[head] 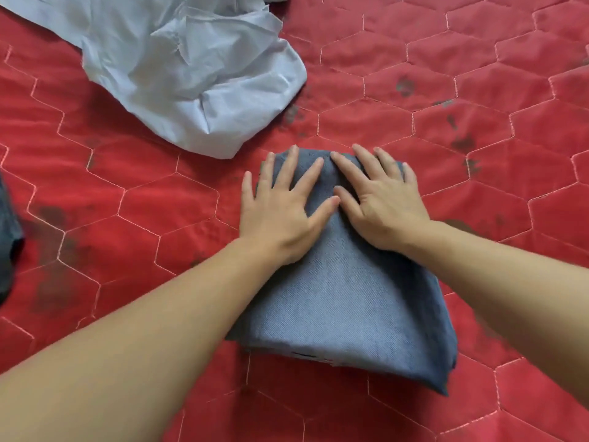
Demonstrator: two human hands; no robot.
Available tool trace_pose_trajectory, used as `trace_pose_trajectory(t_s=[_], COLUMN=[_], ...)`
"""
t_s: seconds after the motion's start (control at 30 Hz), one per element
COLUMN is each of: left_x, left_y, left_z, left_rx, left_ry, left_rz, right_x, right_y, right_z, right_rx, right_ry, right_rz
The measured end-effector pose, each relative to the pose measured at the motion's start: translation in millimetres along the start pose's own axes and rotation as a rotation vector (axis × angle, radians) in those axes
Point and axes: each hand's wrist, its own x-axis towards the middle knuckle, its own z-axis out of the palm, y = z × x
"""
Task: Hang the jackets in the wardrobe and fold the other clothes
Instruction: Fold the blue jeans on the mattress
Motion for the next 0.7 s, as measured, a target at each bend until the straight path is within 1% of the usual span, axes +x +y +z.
trace_pose_trajectory(t_s=[0.03, 0.07, 0.13, 0.27, 0.4, 0.47, 0.57, 0.63, 0.7], left_x=[10, 16, 21, 7, -57, -90, -126, -145, -159], left_y=[0, -2, -5, 2, 2, -4, -11, -11, -5], left_z=[3, 8, 14, 19, 40, 51, 61, 63, 61], left_rx=[-0.019, -0.026, -0.022, 0.014, 0.002, -0.041, -0.073, -0.152, -0.28], left_ry=[-0.092, -0.141, -0.155, -0.066, 0.026, 0.045, 0.05, 0.021, 0.006], left_rz=[-0.026, -0.041, -0.041, -0.046, -0.003, 0.005, 0.046, -0.006, -0.157], right_x=[5, 9, 13, 10, -26, -58, -108, -140, -167], right_y=[3, 4, 5, 3, -5, -6, 1, 5, 3], right_z=[4, 7, 10, 12, 20, 28, 38, 43, 46], right_rx=[0.002, 0.012, 0.014, -0.025, -0.096, -0.095, -0.049, 0.045, 0.166], right_ry=[-0.025, -0.031, -0.026, -0.002, 0.134, 0.141, 0.106, 0.077, 0.068], right_rz=[0.012, 0.015, 0.013, 0.02, -0.05, -0.091, -0.095, -0.036, 0.058])
